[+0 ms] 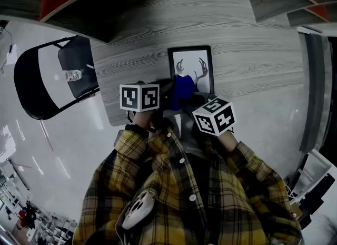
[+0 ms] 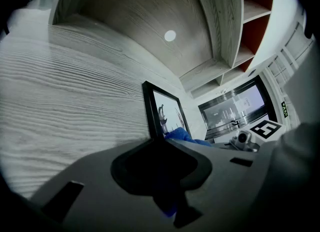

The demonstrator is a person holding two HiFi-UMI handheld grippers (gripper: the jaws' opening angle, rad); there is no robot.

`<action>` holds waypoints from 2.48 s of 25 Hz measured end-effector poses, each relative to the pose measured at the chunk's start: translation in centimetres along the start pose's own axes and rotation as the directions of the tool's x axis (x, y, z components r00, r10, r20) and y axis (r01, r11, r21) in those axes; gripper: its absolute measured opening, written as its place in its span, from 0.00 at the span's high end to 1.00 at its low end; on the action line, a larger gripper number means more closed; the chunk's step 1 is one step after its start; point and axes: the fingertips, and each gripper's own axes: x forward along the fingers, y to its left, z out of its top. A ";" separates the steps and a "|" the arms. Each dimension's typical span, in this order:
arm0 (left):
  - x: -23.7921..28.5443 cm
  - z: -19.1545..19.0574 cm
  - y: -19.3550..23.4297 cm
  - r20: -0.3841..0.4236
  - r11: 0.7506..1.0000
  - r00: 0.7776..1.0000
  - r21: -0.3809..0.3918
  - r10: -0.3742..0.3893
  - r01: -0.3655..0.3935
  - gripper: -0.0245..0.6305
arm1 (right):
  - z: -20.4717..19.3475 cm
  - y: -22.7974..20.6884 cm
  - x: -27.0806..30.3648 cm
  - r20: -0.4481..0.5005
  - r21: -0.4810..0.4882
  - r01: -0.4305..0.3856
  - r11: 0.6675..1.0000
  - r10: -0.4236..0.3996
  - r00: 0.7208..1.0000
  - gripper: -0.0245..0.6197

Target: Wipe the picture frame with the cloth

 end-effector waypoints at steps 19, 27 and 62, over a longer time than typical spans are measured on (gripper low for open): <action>0.1 0.1 0.0 -0.011 1.000 1.000 -0.015 -0.018 0.018 0.86 | -3.7 -8.2 -5.6 -0.023 0.057 0.312 0.948 -0.311 0.950 0.90; 0.2 0.0 0.1 -0.017 1.000 1.000 -0.017 -0.021 0.021 0.86 | -4.6 -10.0 -7.5 -0.046 0.040 0.396 0.918 -0.394 0.918 0.90; -17.0 11.4 -18.8 0.353 0.846 0.827 0.473 -0.437 0.245 0.95 | 18.4 6.2 -23.1 0.687 -0.180 0.268 0.947 -0.074 0.723 0.90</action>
